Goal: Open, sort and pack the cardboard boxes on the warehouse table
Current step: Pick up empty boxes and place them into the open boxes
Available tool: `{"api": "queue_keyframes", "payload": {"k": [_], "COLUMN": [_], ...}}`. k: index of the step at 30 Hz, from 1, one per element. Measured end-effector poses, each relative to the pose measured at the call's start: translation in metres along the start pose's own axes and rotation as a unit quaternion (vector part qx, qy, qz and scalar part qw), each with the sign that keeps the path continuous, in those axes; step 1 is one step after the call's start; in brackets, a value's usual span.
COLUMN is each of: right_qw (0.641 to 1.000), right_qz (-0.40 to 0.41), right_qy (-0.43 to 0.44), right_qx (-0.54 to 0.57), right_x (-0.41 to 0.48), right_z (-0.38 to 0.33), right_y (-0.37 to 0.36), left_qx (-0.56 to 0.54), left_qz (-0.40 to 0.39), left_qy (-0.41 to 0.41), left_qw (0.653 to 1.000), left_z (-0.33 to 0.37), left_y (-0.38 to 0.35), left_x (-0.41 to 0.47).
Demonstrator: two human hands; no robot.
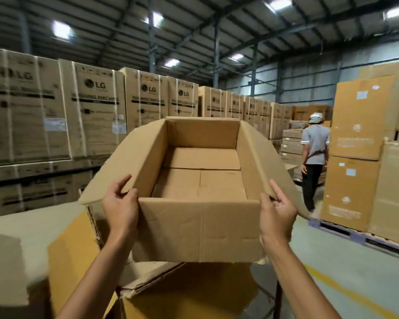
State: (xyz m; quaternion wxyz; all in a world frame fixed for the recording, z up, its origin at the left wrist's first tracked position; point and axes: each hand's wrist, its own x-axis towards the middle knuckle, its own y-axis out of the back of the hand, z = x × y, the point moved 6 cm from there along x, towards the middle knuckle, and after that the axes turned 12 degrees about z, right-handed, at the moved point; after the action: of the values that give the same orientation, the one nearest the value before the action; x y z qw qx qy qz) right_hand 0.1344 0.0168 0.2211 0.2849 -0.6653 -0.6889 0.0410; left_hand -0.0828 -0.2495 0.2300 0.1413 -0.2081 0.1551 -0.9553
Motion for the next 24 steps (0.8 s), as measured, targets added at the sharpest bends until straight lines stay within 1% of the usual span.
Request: {"api": "queue_keyframes", "payload": {"k": [4,8,11,14,17,18,20,22,24], "right_qw": [0.998,0.991,0.984,0.969,0.932,0.913,0.866,0.821,0.787], "right_qz": [-0.063,-0.119,-0.166,-0.224,-0.315,-0.351,-0.408,-0.437,-0.446], "right_qy": [-0.031,-0.063,-0.069,-0.102,-0.13,-0.122,-0.076,-0.049,-0.028], "right_qx": [0.004,0.002,-0.01,-0.04,-0.122,-0.17,-0.279,-0.364,-0.424], "right_x": [0.024,0.035,0.043,0.047,0.046,0.043,0.034,0.021,0.016], "right_z": [0.026,0.054,0.081,0.12,0.175,0.192,0.231,0.266,0.289], "right_y": [-0.041,-0.09,-0.13,-0.171,-0.207,-0.214,-0.222,-0.222,-0.218], "left_qx": [0.046,0.062,0.092,0.138,0.25,0.287,0.353,0.392,0.415], "left_qz": [0.045,0.081,0.079,0.064,0.03,0.016,-0.003,0.002,-0.018], "left_qy": [-0.024,-0.042,-0.052,-0.05,-0.044,-0.028,0.023,0.08,0.101], "left_qw": [0.998,0.994,0.991,0.987,0.967,0.957,0.935,0.916,0.904], "left_z": [-0.01,-0.015,-0.034,-0.059,-0.091,-0.107,-0.144,-0.172,-0.189], "left_y": [0.002,0.0,-0.001,0.001,0.0,0.001,0.011,0.025,0.025], "left_x": [0.014,0.034,0.06,0.081,0.088,0.088,0.091,0.086,0.075]}}
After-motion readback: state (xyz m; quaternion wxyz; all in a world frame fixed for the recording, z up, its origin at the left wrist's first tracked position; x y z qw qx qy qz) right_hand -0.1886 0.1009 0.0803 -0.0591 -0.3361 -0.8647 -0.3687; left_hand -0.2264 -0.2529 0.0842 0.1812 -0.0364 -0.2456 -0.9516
